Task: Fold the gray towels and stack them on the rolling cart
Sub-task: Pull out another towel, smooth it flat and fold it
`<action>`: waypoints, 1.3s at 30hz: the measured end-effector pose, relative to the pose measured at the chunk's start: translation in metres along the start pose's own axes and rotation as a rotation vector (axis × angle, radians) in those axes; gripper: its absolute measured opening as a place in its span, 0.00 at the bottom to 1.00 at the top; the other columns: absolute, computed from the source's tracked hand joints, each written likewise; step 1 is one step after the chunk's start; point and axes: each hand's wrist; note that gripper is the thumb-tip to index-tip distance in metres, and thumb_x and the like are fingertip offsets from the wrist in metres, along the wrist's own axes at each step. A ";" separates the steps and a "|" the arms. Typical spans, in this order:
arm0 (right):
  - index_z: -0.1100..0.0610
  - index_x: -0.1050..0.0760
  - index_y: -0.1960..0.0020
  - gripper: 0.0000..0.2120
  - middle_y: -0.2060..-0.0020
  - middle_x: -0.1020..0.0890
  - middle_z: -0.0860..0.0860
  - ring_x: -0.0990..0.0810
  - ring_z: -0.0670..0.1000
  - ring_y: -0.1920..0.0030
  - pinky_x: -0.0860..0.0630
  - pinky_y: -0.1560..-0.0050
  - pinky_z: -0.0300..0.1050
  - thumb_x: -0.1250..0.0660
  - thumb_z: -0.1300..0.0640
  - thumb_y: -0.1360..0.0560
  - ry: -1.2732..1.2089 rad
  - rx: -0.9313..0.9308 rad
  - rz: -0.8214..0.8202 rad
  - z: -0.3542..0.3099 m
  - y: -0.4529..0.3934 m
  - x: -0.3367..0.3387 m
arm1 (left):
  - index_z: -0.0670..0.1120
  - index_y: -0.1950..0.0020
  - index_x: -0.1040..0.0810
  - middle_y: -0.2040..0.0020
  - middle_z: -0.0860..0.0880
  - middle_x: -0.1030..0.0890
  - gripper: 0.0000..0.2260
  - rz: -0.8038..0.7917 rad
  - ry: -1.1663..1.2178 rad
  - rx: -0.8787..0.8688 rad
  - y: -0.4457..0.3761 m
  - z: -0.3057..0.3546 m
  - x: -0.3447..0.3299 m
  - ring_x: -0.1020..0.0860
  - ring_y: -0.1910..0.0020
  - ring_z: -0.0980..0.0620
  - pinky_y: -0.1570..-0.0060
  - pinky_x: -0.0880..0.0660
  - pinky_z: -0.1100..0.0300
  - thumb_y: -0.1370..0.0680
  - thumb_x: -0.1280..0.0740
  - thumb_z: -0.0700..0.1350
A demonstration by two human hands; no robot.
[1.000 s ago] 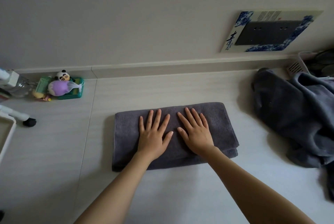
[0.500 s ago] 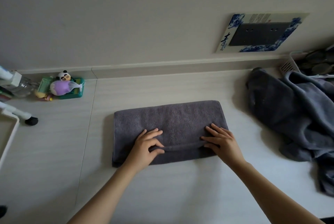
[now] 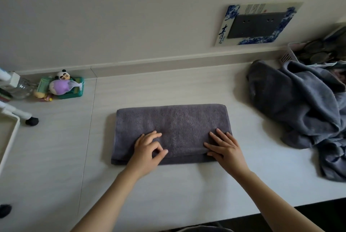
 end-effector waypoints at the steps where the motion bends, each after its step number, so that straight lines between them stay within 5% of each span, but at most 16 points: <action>1: 0.45 0.18 0.47 0.24 0.39 0.21 0.49 0.30 0.51 0.33 0.46 0.28 0.42 0.50 0.37 0.22 0.002 -0.003 0.009 -0.002 0.001 -0.001 | 0.49 0.64 0.23 0.40 0.54 0.24 0.16 0.065 -0.012 0.011 -0.005 0.006 0.002 0.30 0.35 0.55 0.34 0.44 0.59 0.27 0.40 0.59; 4: 0.45 0.17 0.49 0.24 0.40 0.20 0.48 0.29 0.51 0.33 0.45 0.29 0.45 0.50 0.36 0.22 0.010 -0.046 0.043 -0.009 0.002 -0.001 | 0.48 0.52 0.20 0.38 0.46 0.23 0.16 0.199 -0.117 -0.009 -0.025 0.018 0.000 0.30 0.36 0.47 0.34 0.35 0.46 0.24 0.43 0.54; 7: 0.47 0.17 0.50 0.23 0.40 0.20 0.48 0.28 0.52 0.35 0.40 0.32 0.48 0.48 0.38 0.22 -0.005 -0.090 0.084 -0.020 -0.007 0.001 | 0.49 0.28 0.33 0.25 0.43 0.39 0.25 0.030 -0.320 0.107 -0.034 0.015 -0.008 0.42 0.26 0.43 0.27 0.51 0.44 0.22 0.51 0.57; 9: 0.49 0.22 0.40 0.24 0.35 0.24 0.50 0.30 0.53 0.32 0.42 0.30 0.48 0.51 0.38 0.21 0.015 -0.090 0.018 -0.028 -0.011 -0.006 | 0.50 0.25 0.40 0.24 0.43 0.41 0.27 -0.063 -0.452 0.125 -0.032 0.009 -0.013 0.42 0.26 0.41 0.28 0.53 0.43 0.22 0.53 0.59; 13: 0.48 0.33 0.30 0.24 0.29 0.32 0.51 0.38 0.54 0.27 0.53 0.27 0.47 0.53 0.42 0.20 0.100 -0.146 -0.111 -0.037 -0.008 -0.022 | 0.51 0.26 0.38 0.24 0.42 0.43 0.28 -0.047 -0.399 0.225 -0.034 0.005 -0.005 0.45 0.25 0.41 0.28 0.56 0.43 0.23 0.54 0.59; 18: 0.54 0.29 0.32 0.21 0.30 0.32 0.53 0.37 0.53 0.28 0.44 0.27 0.48 0.43 0.50 0.23 -0.090 -0.139 -0.030 -0.065 -0.028 -0.022 | 0.55 0.25 0.41 0.23 0.38 0.51 0.24 0.075 -0.295 0.603 -0.019 -0.020 0.027 0.50 0.25 0.38 0.29 0.51 0.41 0.21 0.43 0.55; 24: 0.47 0.36 0.28 0.21 0.31 0.38 0.37 0.41 0.38 0.29 0.43 0.32 0.33 0.40 0.57 0.20 -0.715 -0.283 -0.086 -0.138 -0.075 -0.025 | 0.43 0.26 0.42 0.34 0.38 0.29 0.41 0.205 0.042 0.807 -0.019 -0.031 0.057 0.29 0.36 0.37 0.41 0.30 0.49 0.32 0.26 0.54; 29: 0.47 0.36 0.28 0.19 0.32 0.32 0.40 0.36 0.39 0.32 0.41 0.34 0.34 0.44 0.54 0.19 -1.113 -0.624 0.004 -0.164 -0.097 -0.036 | 0.42 0.47 0.23 0.49 0.44 0.18 0.25 0.145 0.415 0.985 -0.021 -0.029 0.068 0.20 0.51 0.45 0.56 0.24 0.57 0.37 0.22 0.52; 33: 0.46 0.38 0.27 0.20 0.31 0.33 0.40 0.38 0.40 0.31 0.43 0.33 0.36 0.47 0.50 0.18 -1.117 -0.653 0.007 -0.159 -0.094 -0.044 | 0.45 0.53 0.21 0.56 0.49 0.16 0.12 0.069 0.772 0.864 -0.015 0.001 0.093 0.18 0.57 0.52 0.60 0.23 0.61 0.33 0.23 0.46; 39: 0.51 0.42 0.25 0.29 0.27 0.37 0.48 0.38 0.47 0.28 0.45 0.26 0.47 0.55 0.37 0.21 -1.441 -0.780 -0.106 -0.154 -0.102 -0.033 | 0.48 0.45 0.28 0.45 0.49 0.20 0.16 -0.035 0.658 0.634 -0.028 0.057 0.106 0.22 0.47 0.51 0.44 0.25 0.53 0.29 0.27 0.46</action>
Point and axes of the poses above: each hand's wrist, its own y-axis away from the middle knuckle, its own x-axis out of the back of the hand, z = x × y
